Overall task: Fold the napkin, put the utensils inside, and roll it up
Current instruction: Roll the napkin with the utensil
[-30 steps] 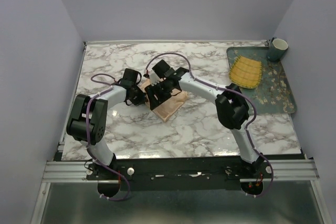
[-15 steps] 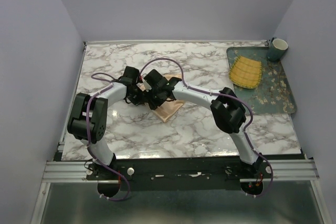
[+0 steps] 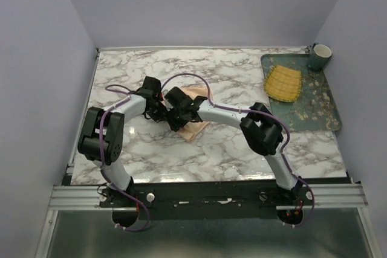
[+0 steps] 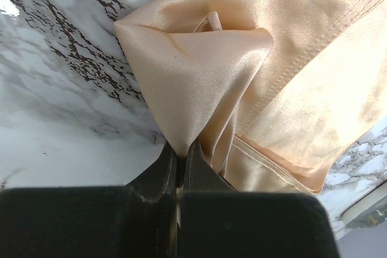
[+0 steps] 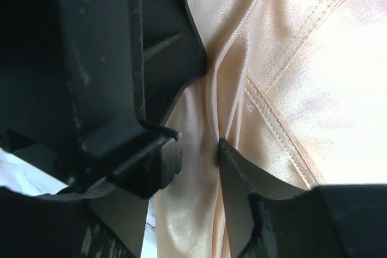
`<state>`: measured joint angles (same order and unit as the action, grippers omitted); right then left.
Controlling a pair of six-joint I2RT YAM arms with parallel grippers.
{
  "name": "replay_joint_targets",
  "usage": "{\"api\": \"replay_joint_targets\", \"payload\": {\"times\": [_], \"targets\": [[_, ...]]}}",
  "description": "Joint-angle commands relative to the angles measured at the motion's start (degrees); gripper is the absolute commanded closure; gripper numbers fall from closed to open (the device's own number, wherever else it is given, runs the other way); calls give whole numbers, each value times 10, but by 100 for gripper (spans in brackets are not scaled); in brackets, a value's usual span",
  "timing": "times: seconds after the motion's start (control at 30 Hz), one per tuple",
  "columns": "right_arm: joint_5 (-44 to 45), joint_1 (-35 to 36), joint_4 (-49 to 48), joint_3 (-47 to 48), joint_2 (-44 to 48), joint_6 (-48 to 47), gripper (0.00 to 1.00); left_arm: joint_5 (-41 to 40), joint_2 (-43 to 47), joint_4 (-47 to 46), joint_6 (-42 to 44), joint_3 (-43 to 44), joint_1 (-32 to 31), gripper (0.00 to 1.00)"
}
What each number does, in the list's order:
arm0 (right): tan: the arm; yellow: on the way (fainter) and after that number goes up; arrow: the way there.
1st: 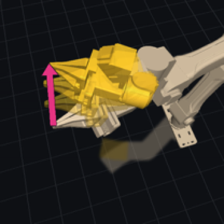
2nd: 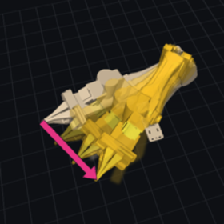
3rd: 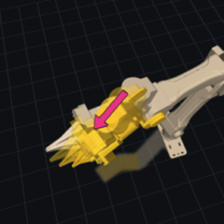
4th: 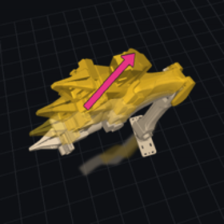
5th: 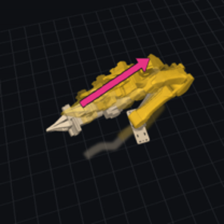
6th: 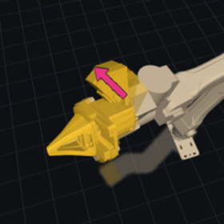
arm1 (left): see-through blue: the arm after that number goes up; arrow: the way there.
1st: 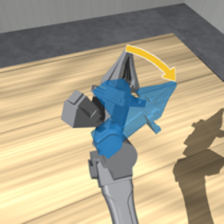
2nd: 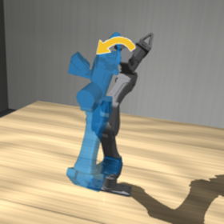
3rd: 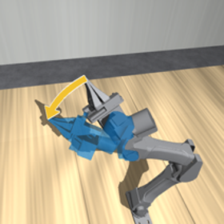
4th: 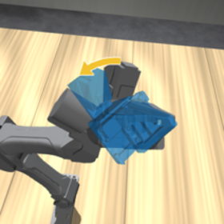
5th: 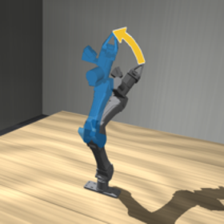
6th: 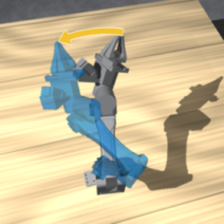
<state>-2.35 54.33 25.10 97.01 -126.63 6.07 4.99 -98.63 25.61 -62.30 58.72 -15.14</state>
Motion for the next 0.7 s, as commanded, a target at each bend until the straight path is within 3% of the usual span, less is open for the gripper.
{"api": "replay_joint_targets", "payload": {"times": [0.0, 0.2, 0.37, 0.5, 0.6, 0.67], "targets": [[13, 16, -5, -24, -9, -21, 42, 20, -6, -4, -10, 2, -4, 100], [20, 15, -4, -41, -7, -4, 44, 12, 1, -2, -2, 2, -3, 100], [35, 14, 12, -32, 37, -21, 34, 12, -3, -9, 1, -11, -2, 100], [27, 14, 18, -31, 76, -28, 33, 15, -7, -15, 1, -14, -2, 100], [-10, 15, 20, -38, 89, -24, 38, 12, -8, -16, 3, -13, -2, 100], [-21, 15, 19, -40, 86, -19, 48, 12, -7, -16, 2, -12, -2, 100]]}}
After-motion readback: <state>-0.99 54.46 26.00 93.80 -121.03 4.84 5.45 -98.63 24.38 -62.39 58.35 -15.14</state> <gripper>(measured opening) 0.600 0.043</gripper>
